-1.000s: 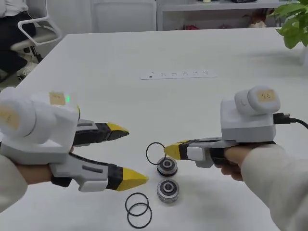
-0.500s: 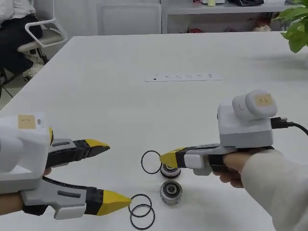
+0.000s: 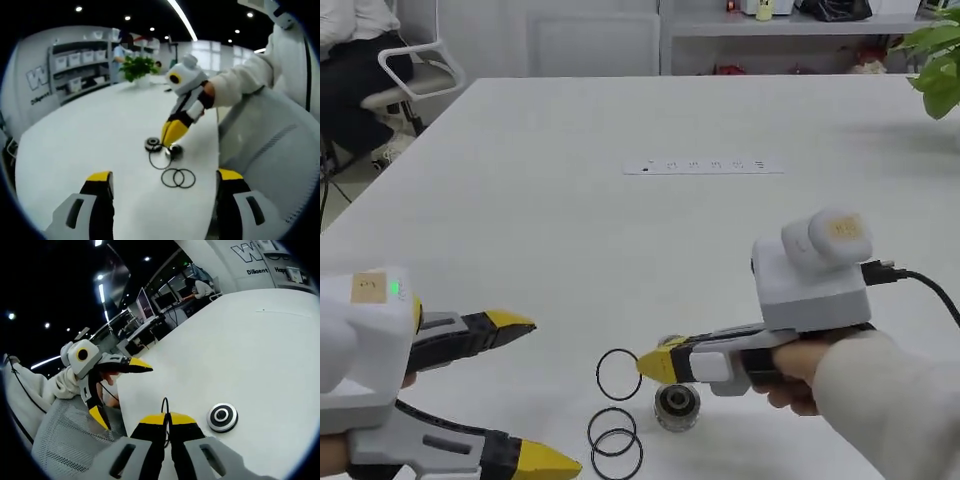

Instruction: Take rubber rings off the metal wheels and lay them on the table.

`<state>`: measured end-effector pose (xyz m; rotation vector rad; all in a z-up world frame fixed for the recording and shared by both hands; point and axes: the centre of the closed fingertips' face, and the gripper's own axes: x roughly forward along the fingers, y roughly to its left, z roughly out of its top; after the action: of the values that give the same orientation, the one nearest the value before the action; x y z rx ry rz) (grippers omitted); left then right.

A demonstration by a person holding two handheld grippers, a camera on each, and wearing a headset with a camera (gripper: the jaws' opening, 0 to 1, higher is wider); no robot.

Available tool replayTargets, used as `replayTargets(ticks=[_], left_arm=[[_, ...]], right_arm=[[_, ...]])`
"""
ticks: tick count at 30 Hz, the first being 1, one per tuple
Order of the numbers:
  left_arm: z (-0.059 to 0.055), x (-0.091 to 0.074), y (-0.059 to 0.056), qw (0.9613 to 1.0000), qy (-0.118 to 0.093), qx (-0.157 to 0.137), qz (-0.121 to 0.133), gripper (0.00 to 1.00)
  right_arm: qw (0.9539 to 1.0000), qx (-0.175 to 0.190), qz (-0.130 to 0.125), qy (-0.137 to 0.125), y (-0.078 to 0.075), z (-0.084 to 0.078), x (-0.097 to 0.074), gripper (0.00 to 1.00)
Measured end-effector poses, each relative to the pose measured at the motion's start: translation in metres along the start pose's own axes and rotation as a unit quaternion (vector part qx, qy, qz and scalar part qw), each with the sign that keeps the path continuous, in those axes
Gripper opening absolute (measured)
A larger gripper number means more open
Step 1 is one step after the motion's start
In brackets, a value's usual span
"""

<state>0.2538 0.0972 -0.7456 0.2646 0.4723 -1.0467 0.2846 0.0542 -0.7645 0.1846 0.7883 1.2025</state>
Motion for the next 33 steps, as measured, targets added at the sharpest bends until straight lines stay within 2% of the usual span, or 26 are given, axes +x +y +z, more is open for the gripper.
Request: replayTargets(ticks=[10, 17, 27, 33], left_arm=[[-0.003, 0.002, -0.003, 1.0000, 0.006, -0.003, -0.007, 0.85], [-0.003, 0.003, -0.003, 0.9999, 0.007, -0.003, -0.007, 0.83], [-0.003, 0.002, -0.003, 0.9999, 0.009, -0.003, -0.007, 0.82], [-0.004, 0.003, -0.003, 0.9999, 0.011, -0.004, -0.007, 0.81]], right_arm=[[0.9983, -0.001, 0.030, 0.049, 0.014, -0.023, 0.009, 0.00], [0.9968, 0.002, 0.038, 0.071, 0.017, -0.033, 0.011, 0.00], [0.9960, 0.003, 0.032, 0.083, 0.015, -0.039, 0.011, 0.00], [0.9958, 0.016, 0.028, 0.086, 0.012, -0.039, 0.010, 0.00]])
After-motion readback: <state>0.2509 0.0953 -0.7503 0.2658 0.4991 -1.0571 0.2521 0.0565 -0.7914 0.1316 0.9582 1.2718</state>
